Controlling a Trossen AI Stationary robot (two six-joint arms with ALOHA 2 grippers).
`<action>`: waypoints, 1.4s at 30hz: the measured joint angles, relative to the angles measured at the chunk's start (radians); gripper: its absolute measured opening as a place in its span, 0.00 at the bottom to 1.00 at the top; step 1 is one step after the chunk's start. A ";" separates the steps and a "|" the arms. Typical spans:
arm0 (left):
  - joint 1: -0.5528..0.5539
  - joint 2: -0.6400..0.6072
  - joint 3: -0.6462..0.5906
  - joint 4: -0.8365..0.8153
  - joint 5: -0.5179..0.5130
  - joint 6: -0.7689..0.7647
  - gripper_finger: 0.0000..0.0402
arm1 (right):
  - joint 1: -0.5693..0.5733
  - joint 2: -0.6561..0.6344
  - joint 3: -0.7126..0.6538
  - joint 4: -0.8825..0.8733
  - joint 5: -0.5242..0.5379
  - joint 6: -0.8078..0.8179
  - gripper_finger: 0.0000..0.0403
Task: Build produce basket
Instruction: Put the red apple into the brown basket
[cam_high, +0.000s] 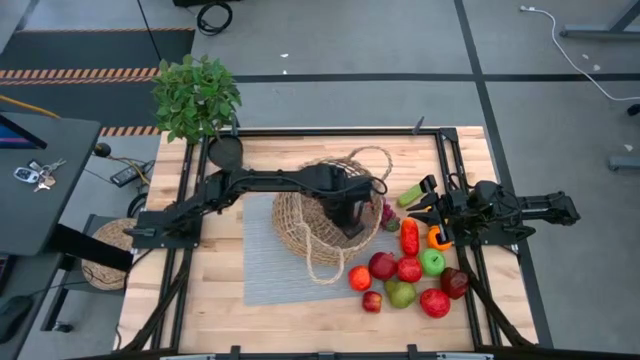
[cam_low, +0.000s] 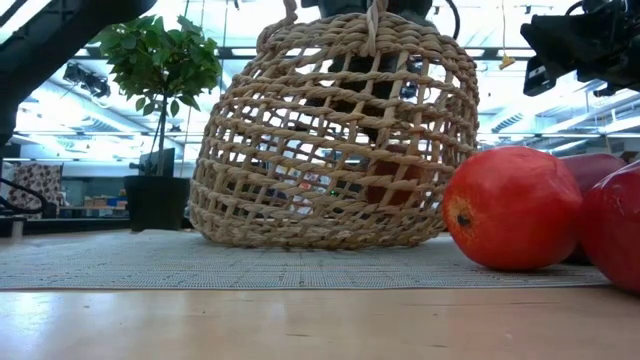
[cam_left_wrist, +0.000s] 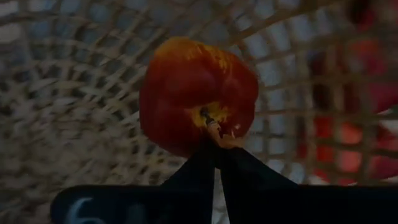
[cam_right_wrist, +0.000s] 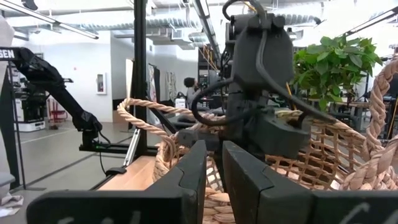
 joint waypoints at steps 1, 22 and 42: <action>0.000 0.000 0.000 -0.006 -0.004 0.010 0.04 | 0.000 0.000 0.000 -0.001 0.000 0.000 0.15; -0.024 -0.058 0.101 0.006 -0.154 0.334 0.50 | 0.000 0.000 0.000 0.000 0.000 0.000 0.15; -0.351 -0.182 0.098 0.407 -0.229 0.661 0.41 | 0.000 -0.001 0.000 0.000 0.000 0.000 0.15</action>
